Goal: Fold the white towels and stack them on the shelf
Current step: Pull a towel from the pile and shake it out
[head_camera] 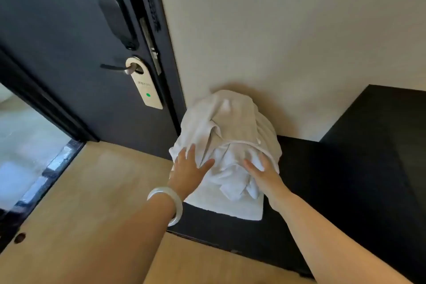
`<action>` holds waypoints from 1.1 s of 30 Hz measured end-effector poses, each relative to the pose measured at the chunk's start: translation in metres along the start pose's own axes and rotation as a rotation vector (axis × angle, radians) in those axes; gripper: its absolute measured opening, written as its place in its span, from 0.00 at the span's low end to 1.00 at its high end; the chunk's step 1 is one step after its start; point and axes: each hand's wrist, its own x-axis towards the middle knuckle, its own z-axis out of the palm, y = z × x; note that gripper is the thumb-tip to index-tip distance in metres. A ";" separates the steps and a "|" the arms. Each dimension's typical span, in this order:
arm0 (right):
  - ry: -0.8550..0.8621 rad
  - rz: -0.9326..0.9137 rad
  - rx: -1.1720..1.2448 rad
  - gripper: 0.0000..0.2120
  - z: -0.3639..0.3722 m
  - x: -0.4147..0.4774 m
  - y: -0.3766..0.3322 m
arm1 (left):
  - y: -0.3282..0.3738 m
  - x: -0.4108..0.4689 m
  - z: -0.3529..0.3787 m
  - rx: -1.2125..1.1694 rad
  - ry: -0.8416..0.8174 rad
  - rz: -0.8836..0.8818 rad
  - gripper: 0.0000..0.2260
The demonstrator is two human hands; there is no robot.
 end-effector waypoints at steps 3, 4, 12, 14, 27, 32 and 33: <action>0.052 -0.018 0.058 0.45 0.002 0.037 -0.002 | -0.008 0.035 0.002 -0.049 0.057 -0.042 0.44; 0.045 -0.029 0.042 0.46 0.002 0.050 -0.003 | -0.009 0.044 0.001 -0.059 0.061 -0.057 0.45; 0.088 0.055 0.209 0.66 0.025 0.117 0.006 | -0.020 0.115 0.011 -0.470 -0.027 -0.204 0.49; 0.080 0.083 0.203 0.69 0.025 0.124 0.014 | -0.035 0.129 0.016 -0.539 -0.049 -0.234 0.55; -0.139 0.077 0.515 0.65 0.015 0.127 0.041 | -0.091 0.158 0.024 -0.880 -0.476 -0.200 0.52; -0.150 0.069 0.608 0.56 0.020 0.130 0.048 | -0.087 0.154 0.035 -0.867 -0.437 -0.190 0.49; -0.136 0.061 0.603 0.56 0.023 0.129 0.049 | -0.086 0.152 0.037 -0.876 -0.420 -0.189 0.49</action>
